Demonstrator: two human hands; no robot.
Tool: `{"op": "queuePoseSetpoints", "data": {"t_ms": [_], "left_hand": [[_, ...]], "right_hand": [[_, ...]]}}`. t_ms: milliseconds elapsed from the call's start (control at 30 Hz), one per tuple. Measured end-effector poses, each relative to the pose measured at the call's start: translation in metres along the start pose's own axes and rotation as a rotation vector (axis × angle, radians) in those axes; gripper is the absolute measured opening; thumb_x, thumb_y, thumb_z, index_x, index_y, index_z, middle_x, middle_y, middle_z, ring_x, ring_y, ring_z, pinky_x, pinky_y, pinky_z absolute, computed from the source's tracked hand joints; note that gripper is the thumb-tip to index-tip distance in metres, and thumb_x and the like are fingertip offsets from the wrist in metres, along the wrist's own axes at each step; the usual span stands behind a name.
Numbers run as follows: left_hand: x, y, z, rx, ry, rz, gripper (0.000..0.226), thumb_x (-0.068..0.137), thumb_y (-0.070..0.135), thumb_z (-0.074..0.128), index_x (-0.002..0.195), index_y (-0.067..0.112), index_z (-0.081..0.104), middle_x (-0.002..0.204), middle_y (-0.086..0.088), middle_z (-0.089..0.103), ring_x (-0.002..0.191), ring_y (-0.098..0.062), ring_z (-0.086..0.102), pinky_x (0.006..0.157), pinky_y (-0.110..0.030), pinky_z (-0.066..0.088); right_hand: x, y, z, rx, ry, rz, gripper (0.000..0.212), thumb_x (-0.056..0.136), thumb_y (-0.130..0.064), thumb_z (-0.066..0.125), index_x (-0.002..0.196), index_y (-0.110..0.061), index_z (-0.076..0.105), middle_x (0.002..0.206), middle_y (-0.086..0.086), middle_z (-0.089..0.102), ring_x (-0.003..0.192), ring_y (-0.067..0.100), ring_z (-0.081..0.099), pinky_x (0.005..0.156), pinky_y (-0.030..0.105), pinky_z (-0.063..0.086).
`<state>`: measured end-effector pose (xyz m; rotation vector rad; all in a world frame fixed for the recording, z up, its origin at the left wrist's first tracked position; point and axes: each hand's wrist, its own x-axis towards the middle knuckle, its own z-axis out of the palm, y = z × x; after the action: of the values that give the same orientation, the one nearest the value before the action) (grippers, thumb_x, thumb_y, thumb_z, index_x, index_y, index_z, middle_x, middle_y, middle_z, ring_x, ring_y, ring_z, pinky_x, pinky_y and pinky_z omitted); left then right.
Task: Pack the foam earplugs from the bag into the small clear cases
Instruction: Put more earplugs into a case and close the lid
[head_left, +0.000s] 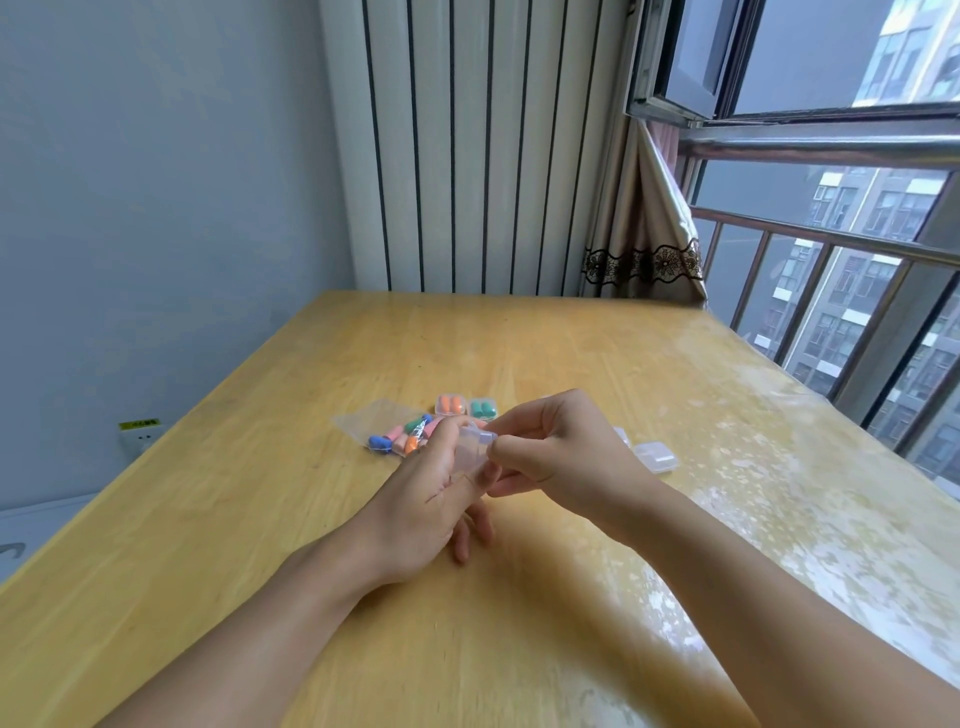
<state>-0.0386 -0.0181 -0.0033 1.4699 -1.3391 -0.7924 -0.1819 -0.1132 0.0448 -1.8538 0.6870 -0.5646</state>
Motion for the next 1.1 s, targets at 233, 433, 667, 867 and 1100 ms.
{"op": "queuePoseSetpoints", "data": {"t_ms": [233, 433, 667, 867, 1100], "left_hand": [[0.002, -0.004, -0.003, 0.061, -0.044, -0.041, 0.059, 0.087, 0.063, 0.050, 0.133, 0.028, 0.040, 0.060, -0.008, 0.063, 0.043, -0.018, 0.049, 0.046, -0.027, 0.041], [0.001, 0.001, 0.001, 0.060, -0.065, -0.041, 0.055, 0.090, 0.063, 0.052, 0.130, 0.027, 0.038, 0.060, -0.005, 0.066, 0.042, -0.018, 0.050, 0.048, -0.028, 0.043], [-0.001, 0.006, 0.002, 0.149, -0.061, -0.039, 0.034, 0.102, 0.040, 0.051, 0.130, 0.026, 0.038, 0.063, -0.005, 0.067, 0.045, -0.016, 0.053, 0.052, -0.030, 0.046], [-0.002, 0.010, -0.002, -0.081, -0.100, -0.111, 0.050, 0.095, 0.050, 0.057, 0.136, 0.028, 0.039, 0.091, -0.018, 0.072, 0.060, -0.039, 0.061, 0.050, -0.031, 0.048], [-0.006, 0.018, -0.008, -0.568, -0.211, -0.156, 0.058, 0.088, 0.039, 0.066, 0.140, 0.021, 0.047, 0.118, -0.015, 0.063, 0.082, -0.027, 0.068, 0.057, -0.026, 0.053]], "right_hand": [[0.000, -0.003, -0.002, 0.015, -0.022, 0.084, 0.015, 0.084, 0.001, 0.063, 0.085, 0.004, 0.077, 0.072, 0.016, 0.073, 0.069, 0.023, 0.073, 0.084, 0.045, 0.064], [-0.002, -0.007, -0.009, 0.050, -0.102, 0.145, 0.015, 0.085, 0.004, 0.062, 0.090, 0.013, 0.073, 0.076, 0.021, 0.071, 0.073, 0.021, 0.073, 0.080, 0.041, 0.065], [0.000, -0.004, 0.000, 0.035, 0.011, 0.171, 0.013, 0.080, 0.003, 0.062, 0.080, 0.012, 0.071, 0.067, 0.013, 0.062, 0.062, 0.022, 0.066, 0.075, 0.043, 0.065], [0.002, -0.005, -0.004, 0.119, -0.047, 0.146, 0.007, 0.086, -0.001, 0.065, 0.088, 0.002, 0.072, 0.072, 0.014, 0.069, 0.066, 0.023, 0.070, 0.074, 0.044, 0.065], [0.005, 0.005, -0.026, 0.072, -0.327, -0.210, 0.041, 0.085, 0.001, 0.076, 0.119, -0.020, 0.067, 0.125, 0.008, 0.062, 0.085, 0.023, 0.063, 0.069, 0.036, 0.054]]}}
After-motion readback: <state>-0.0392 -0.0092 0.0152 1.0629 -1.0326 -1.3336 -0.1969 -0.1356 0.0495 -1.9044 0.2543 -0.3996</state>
